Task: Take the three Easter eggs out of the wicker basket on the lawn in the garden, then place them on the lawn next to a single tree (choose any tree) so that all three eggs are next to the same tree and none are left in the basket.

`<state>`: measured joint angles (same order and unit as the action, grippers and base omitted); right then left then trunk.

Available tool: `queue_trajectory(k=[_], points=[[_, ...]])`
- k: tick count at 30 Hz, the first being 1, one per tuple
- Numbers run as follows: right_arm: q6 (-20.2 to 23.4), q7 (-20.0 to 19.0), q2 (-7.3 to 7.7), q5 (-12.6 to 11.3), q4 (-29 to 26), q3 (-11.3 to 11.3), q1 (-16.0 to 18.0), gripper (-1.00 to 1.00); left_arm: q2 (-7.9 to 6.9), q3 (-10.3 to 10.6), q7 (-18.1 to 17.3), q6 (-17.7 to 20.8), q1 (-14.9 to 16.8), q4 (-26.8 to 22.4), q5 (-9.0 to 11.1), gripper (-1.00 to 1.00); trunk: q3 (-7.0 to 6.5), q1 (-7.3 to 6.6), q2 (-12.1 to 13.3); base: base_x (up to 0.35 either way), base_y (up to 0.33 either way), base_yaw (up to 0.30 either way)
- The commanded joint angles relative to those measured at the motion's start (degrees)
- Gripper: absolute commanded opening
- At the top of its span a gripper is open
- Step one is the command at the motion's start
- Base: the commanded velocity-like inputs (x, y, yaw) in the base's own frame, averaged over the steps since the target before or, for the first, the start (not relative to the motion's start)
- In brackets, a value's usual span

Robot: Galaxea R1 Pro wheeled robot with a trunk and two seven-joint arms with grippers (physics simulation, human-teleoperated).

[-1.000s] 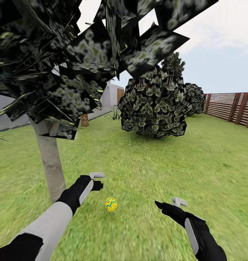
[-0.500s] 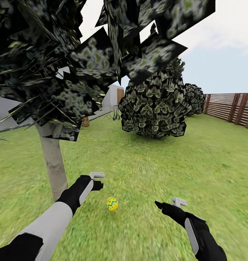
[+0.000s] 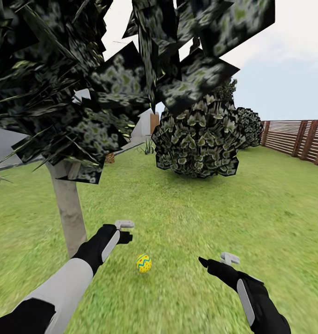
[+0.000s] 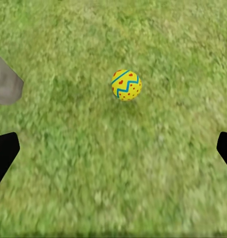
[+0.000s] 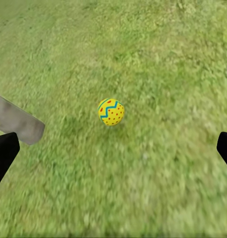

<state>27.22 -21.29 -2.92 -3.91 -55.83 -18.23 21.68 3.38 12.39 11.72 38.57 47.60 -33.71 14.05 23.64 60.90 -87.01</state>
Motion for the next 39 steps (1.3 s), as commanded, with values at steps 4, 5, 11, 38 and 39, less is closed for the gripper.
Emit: queue_trajectory(k=[4, 5, 11, 38, 39], points=[[0.5, -0.2, -0.07, -0.4, -0.1, -0.2, 0.1, 1.0, -0.04, 0.3, 0.5, 0.2, 0.0, -0.1, 0.6, 1.0, -0.65, -0.89, 1.6, 0.0, 0.0, 0.0], [0.5, -0.2, -0.07, -0.4, -0.1, -0.2, 0.1, 1.0, -0.04, 0.3, 0.5, 0.2, 0.0, -0.1, 0.6, 1.0, -0.83, -1.11, 2.0, 0.0, 0.0, 0.0], [0.4, -0.2, -0.07, -0.4, -0.1, -0.2, 0.0, 1.0, 0.03, 0.3, 0.5, 0.2, 0.0, -0.1, 0.6, 1.0, -1.91, -2.42, 4.4, 0.0, 0.0, 0.0], [0.5, 0.1, -0.15, -0.4, -0.1, -0.2, 0.0, 1.0, 0.31, 0.3, 0.6, 0.2, 0.0, -0.1, 0.5, 1.0, -6.67, -8.35, 15.2, -0.048, 0.02, 0.082], [0.5, 0.1, -0.15, -0.4, -0.1, -0.2, 0.1, 1.0, 0.31, 0.3, 0.6, 0.2, 0.0, -0.1, 0.5, 1.0, -6.83, -8.57, 15.6, -0.117, 0.023, 0.27]])
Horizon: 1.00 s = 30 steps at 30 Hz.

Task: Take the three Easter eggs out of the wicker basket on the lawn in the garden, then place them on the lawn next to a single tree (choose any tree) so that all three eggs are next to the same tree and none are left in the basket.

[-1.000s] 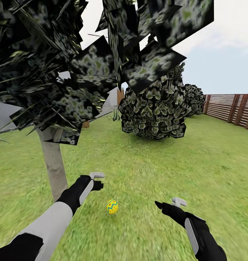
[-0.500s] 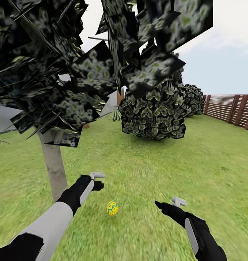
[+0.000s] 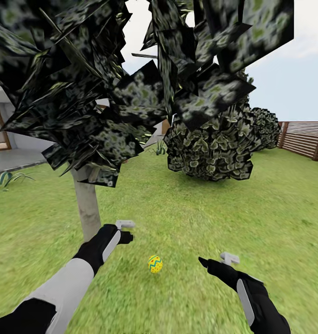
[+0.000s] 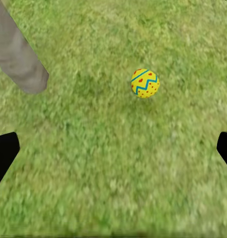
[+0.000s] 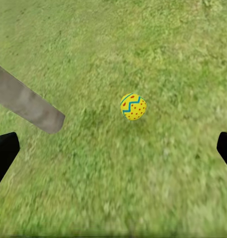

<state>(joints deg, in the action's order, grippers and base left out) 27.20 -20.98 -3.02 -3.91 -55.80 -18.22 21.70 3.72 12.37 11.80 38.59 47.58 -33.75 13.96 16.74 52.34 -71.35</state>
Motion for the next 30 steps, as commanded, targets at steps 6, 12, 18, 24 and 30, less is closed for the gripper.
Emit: queue_trajectory(k=[6, 12, 18, 24, 30], points=[[0.5, 0.0, -0.06, -0.4, -0.1, -0.2, 0.0, 1.0, -0.03, 0.3, 0.5, 0.2, 0.1, -0.1, 0.6, 1.0, -0.81, -1.33, 2.4, -0.041, 0.008, 0.271], [0.5, 0.0, -0.06, -0.4, -0.1, -0.2, 0.0, 1.0, -0.03, 0.3, 0.5, 0.2, 0.1, -0.1, 0.6, 1.0, -1.67, -2.65, 4.8, -0.005, 0.001, 0.27], [0.5, 0.1, -0.06, -0.4, -0.1, -0.2, 0.0, 1.0, -0.03, 0.3, 0.4, 0.2, 0.1, -0.1, 0.6, 1.0, -2.52, -3.97, 7.2, -0.001, 0.0, 0.27], [0.5, 0.1, -0.11, -0.4, -0.1, -0.2, 0.0, 1.0, -0.03, 0.3, 0.4, 0.2, 0.1, -0.1, 0.6, 1.0, -3.37, -5.29, 9.6, 0.0, 0.0, 0.27], [0.6, 0.1, -0.14, -0.4, 0.0, -0.1, 0.0, 1.0, -0.03, 0.3, 0.4, 0.2, 0.1, -0.1, 0.6, 1.0, -4.22, -6.61, 12.0, 0.0, 0.0, 0.27]])
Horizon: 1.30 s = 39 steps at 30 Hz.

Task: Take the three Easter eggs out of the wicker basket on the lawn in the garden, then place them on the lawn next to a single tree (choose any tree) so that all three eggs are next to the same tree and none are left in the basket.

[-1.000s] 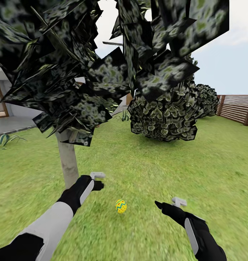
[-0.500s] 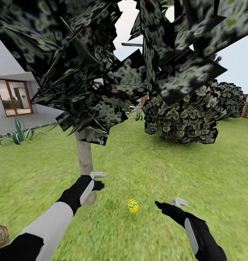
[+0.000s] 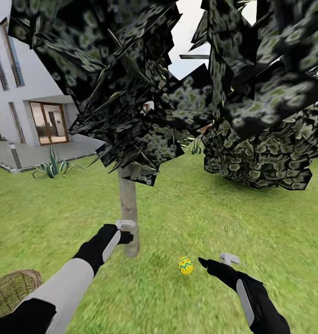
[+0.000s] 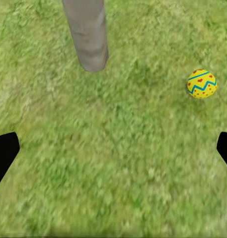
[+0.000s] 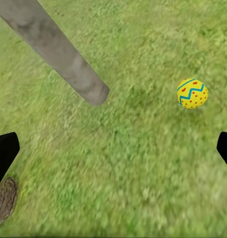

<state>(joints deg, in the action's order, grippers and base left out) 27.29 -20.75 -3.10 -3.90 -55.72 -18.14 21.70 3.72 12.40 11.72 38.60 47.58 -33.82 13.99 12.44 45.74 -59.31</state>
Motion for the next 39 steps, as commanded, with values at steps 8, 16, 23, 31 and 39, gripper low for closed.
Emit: queue_trajectory(k=[8, 16, 23, 31, 39], points=[[0.5, -0.2, -0.09, -0.4, -0.1, -0.2, 0.0, 1.0, -0.03, 0.3, 0.5, 0.2, 0.1, 0.0, 0.6, 1.0, -1.05, -1.76, 3.2, 0.0, 0.0, 0.27], [0.5, -0.1, -0.15, -0.4, -0.1, -0.1, 0.0, 1.0, -0.03, 0.3, 0.5, 0.2, 0.1, -0.2, 0.6, 1.0, -1.83, -3.07, 5.6, 0.0, 0.0, 0.27], [0.5, -0.1, -0.15, -0.3, -0.1, -0.1, 0.0, 1.0, -0.07, 0.3, 0.5, 0.1, 0.0, -0.8, 0.9, 1.0, -1.56, -3.07, 5.6, 0.0, 0.0, 0.27], [0.5, -0.1, -0.15, -0.3, -0.1, -0.1, 0.0, 1.0, -0.16, 0.3, 0.6, 0.1, -0.1, -1.7, 1.2, 1.0, -1.26, -3.07, 5.6, 0.0, 0.0, 0.27], [0.5, -0.1, -0.15, -0.3, -0.1, -0.1, 0.0, 1.0, -0.24, 0.2, 0.6, 0.1, -0.1, -2.7, 1.2, 1.0, -0.95, -3.07, 5.6, 0.0, 0.124, 0.27]])
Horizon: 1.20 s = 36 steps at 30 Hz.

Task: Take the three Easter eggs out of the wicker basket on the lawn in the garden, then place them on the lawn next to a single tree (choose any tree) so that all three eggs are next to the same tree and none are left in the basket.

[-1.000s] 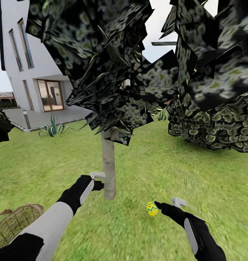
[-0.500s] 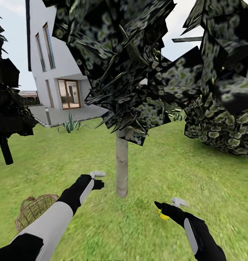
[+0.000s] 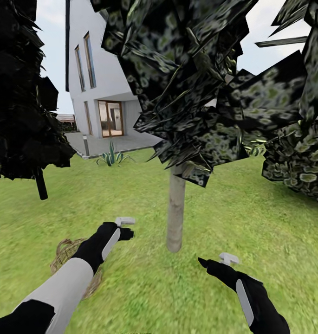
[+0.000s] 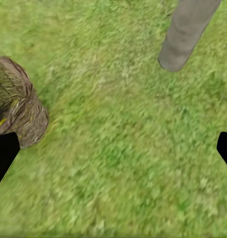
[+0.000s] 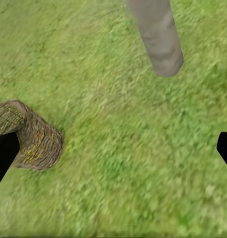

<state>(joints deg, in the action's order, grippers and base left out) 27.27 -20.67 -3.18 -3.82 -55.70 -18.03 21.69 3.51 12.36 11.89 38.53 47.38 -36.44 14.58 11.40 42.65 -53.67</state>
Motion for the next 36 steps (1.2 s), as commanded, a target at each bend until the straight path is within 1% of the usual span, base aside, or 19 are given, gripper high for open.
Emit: queue_trajectory(k=[1, 8, 12, 36], points=[[0.5, -0.2, -0.1, -0.4, -0.1, -0.2, 0.0, 1.0, -0.06, 0.2, 0.5, 0.2, 0.0, -0.2, 0.6, 1.0, 0.13, 0.01, -0.1, 0.0, 0.252, 0.27], [0.4, -0.2, -0.08, -0.4, -0.1, -0.2, 0.0, 1.0, -0.14, 0.2, 0.3, 0.1, 0.0, -0.3, 0.6, 1.0, 0.39, 0.01, -0.1, 0.0, 0.274, 0.268], [0.4, -0.2, 0.0, -0.5, -0.1, -0.3, 0.0, 1.0, -0.17, 0.2, 0.3, 0.1, -0.1, -0.3, 0.6, 1.0, 0.5, 0.01, -0.1, 0.0, 0.282, 0.153], [0.3, -0.9, 0.1, -0.6, -0.1, -0.3, 0.0, 1.0, -0.35, 0.1, 0.2, 0.2, -0.1, -0.2, 0.6, 1.0, 0.54, 0.01, -0.1, 0.0, 0.283, 0.009]])
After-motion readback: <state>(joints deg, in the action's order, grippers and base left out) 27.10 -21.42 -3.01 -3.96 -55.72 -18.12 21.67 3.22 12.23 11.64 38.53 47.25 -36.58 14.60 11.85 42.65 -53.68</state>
